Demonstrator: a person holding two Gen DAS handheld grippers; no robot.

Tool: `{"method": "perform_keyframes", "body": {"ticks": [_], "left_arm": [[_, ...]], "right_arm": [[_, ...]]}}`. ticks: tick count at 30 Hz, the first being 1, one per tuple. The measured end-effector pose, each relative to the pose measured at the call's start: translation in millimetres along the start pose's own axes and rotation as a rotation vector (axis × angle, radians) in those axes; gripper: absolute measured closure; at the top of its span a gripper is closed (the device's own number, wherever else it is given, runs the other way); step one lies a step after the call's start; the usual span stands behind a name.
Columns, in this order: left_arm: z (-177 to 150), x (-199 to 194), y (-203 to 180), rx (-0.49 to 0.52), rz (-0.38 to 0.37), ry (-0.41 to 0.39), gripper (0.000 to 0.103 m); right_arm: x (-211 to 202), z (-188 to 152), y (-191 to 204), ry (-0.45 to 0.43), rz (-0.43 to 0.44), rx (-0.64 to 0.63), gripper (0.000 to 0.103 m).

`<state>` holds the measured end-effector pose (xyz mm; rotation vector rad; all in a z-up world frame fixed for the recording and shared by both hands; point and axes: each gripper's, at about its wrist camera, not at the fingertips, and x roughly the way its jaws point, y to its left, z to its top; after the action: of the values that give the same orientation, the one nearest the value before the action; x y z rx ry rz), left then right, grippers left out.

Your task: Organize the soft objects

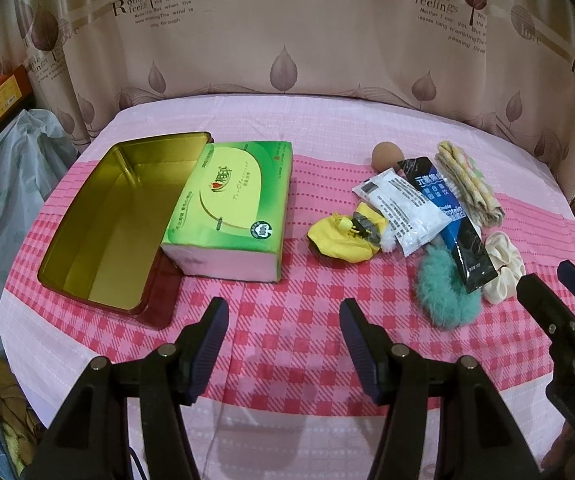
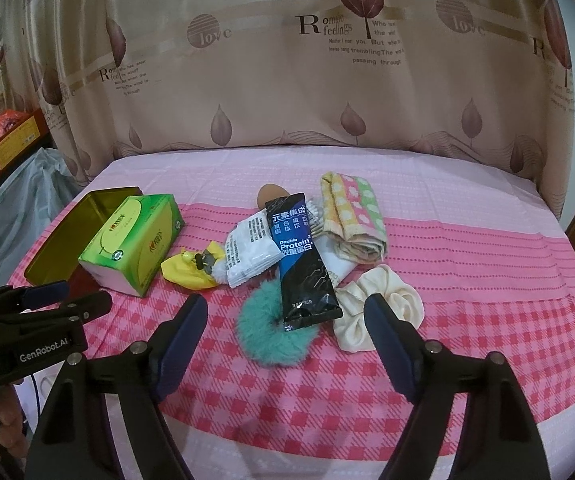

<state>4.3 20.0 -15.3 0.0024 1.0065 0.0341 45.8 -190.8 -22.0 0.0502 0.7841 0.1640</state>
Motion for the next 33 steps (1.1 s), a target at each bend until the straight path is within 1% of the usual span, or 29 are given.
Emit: {"method": "perform_keyframes", "body": {"ticks": [13, 33], "left_arm": [[-4.1, 1.2, 1.1, -0.003, -0.001, 0.002, 0.044], [-7.4, 11.4, 1.6, -0.001, -0.003, 0.027, 0.044]], "right_arm": [[2.2, -1.1, -3.1, 0.006, -0.001, 0.005, 0.026], [8.8, -1.2, -11.8, 0.032, -0.015, 0.007, 0.027]]}}
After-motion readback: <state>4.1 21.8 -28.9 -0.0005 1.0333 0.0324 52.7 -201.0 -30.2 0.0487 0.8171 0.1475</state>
